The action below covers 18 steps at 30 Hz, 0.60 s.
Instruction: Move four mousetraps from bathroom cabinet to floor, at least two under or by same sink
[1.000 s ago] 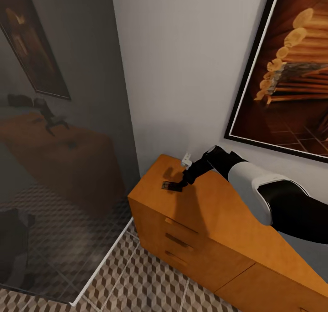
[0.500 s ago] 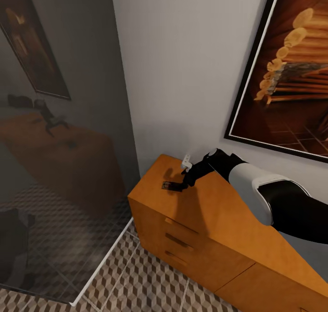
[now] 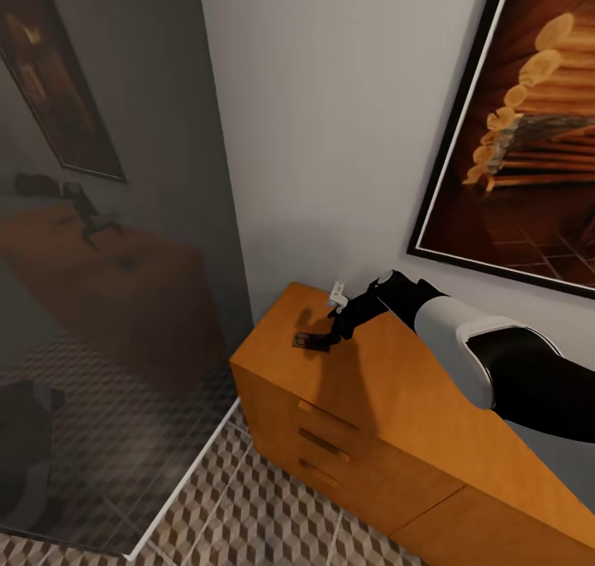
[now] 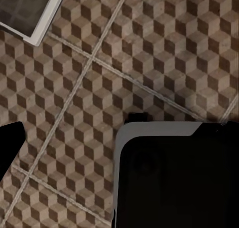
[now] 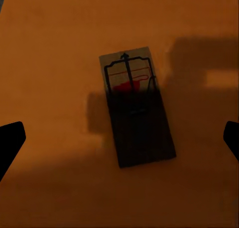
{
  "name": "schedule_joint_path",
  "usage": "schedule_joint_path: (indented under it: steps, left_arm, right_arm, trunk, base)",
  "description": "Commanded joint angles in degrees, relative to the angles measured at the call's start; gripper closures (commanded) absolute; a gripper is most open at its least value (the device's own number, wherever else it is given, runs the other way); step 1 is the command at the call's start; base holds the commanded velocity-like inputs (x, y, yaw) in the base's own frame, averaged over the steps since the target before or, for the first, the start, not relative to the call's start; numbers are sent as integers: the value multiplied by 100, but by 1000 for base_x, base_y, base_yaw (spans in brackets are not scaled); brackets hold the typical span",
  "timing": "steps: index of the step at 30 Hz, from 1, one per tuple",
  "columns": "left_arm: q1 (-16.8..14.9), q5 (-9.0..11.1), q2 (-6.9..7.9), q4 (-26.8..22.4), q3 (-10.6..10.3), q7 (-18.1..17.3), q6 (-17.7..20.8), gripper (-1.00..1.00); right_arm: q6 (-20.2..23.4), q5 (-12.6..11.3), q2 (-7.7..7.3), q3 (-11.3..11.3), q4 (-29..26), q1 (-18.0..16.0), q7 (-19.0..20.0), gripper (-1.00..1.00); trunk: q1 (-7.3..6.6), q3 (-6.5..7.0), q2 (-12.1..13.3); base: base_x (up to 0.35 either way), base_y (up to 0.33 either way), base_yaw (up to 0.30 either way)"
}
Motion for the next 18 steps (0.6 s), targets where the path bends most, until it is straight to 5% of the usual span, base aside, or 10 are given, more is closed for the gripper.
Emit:
schedule_joint_path:
  steps: [1,18]
  left_arm:
    - [-9,52,-2,22,-51,4,-38,-100]
    - [-7,53,-3,22,-51,4,-36,-100]
  right_arm:
    - [59,-53,0,44,-8,-3,21,-100]
    - [67,-53,3,43,-8,154,13,-100]
  trunk:
    - [4,-8,-8]
    - [4,-8,-8]
  base:
    - [163,-72,0]
    - [30,-12,0]
